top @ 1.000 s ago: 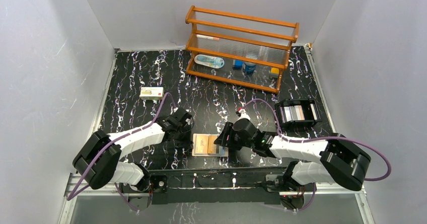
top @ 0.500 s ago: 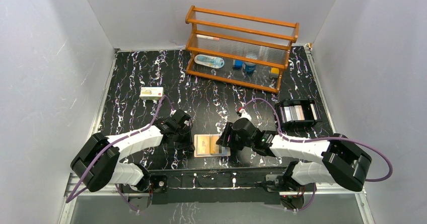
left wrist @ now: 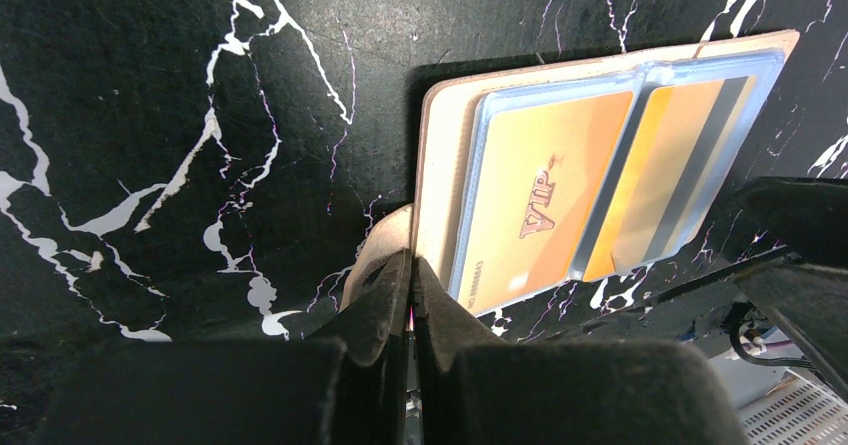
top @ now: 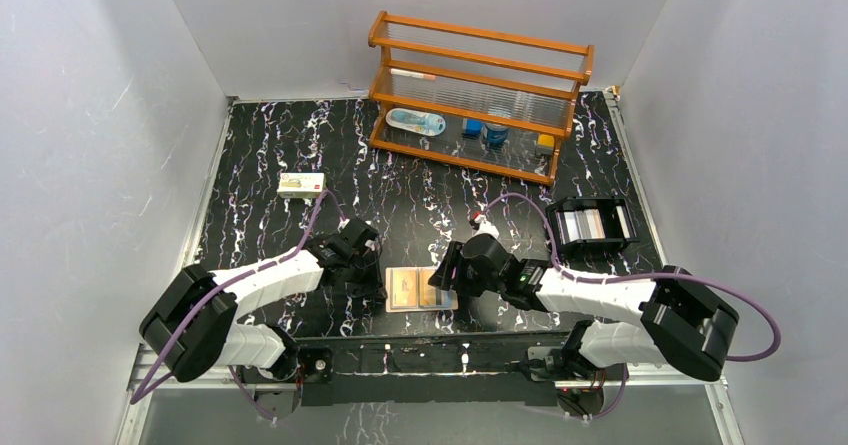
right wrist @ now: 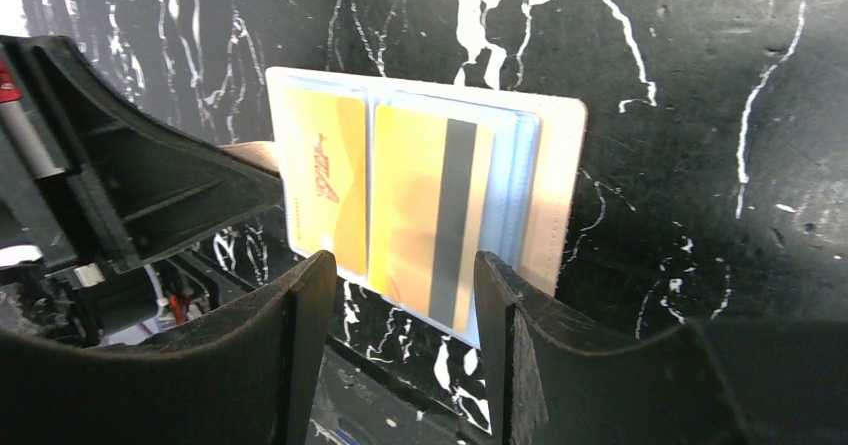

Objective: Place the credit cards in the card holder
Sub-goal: Turn over the card slot in the card holder.

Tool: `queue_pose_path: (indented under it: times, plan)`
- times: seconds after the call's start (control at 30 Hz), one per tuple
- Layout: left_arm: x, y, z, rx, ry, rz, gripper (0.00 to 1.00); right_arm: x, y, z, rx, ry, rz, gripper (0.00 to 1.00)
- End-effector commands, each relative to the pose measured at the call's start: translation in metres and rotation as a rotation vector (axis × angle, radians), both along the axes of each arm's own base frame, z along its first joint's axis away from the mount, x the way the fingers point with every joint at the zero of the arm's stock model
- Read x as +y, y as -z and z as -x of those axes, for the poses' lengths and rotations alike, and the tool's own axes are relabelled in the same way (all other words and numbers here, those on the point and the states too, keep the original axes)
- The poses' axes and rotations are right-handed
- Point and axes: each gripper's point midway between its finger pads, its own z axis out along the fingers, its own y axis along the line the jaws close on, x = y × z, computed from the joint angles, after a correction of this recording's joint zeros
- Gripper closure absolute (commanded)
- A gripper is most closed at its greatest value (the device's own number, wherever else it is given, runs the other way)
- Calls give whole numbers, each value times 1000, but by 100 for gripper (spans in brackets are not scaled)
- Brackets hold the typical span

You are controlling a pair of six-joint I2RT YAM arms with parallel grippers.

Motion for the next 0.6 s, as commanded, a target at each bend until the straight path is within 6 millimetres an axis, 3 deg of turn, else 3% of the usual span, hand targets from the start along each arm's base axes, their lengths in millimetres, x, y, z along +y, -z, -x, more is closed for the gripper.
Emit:
queue_pose_path:
  times: [0.0, 0.3, 0.57]
  plan:
    - [0, -3, 7, 20, 9, 14, 100, 5, -9, -12, -52, 16, 12, 39]
    - [0, -3, 7, 22, 12, 14, 100, 9, 2, -12, -37, -3, 31, 39]
    - [-1, -3, 7, 21, 13, 18, 100, 22, -7, -9, -48, -51, -25, 39]
